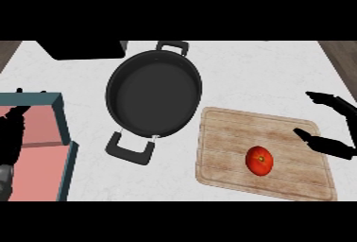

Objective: Pick the tomato from the cutting board and place it in the pot

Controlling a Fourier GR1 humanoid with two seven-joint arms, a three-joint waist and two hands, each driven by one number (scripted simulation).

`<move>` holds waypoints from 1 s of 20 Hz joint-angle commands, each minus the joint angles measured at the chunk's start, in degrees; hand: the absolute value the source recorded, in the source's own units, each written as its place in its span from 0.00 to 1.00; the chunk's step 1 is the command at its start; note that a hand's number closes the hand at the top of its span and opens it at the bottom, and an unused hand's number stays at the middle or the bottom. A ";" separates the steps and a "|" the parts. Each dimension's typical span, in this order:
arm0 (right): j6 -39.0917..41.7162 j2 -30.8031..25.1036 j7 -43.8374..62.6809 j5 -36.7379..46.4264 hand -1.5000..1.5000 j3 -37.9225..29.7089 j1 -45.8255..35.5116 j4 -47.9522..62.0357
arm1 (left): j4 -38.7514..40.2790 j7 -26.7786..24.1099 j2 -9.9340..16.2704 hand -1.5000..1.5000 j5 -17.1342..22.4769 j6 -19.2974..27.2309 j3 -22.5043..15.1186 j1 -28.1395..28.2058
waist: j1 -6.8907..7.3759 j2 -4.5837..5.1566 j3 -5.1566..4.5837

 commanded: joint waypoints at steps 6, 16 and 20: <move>4.47 -8.92 -5.80 0.22 0.00 -5.00 16.26 -13.98 | -2.01 0.02 -4.53 0.50 -1.14 -1.37 -2.99 3.91 | 0.72 0.67 -0.30; 15.53 -18.73 19.26 4.03 0.00 1.67 7.98 -24.86 | -4.85 -2.90 -5.08 0.50 -2.55 -3.06 -3.47 7.76 | 3.47 1.01 -0.41; 21.42 -22.38 29.68 8.04 0.00 8.02 4.93 -27.93 | -4.62 -0.15 -5.14 0.50 -2.43 -3.16 -3.35 4.68 | 3.95 1.26 -0.45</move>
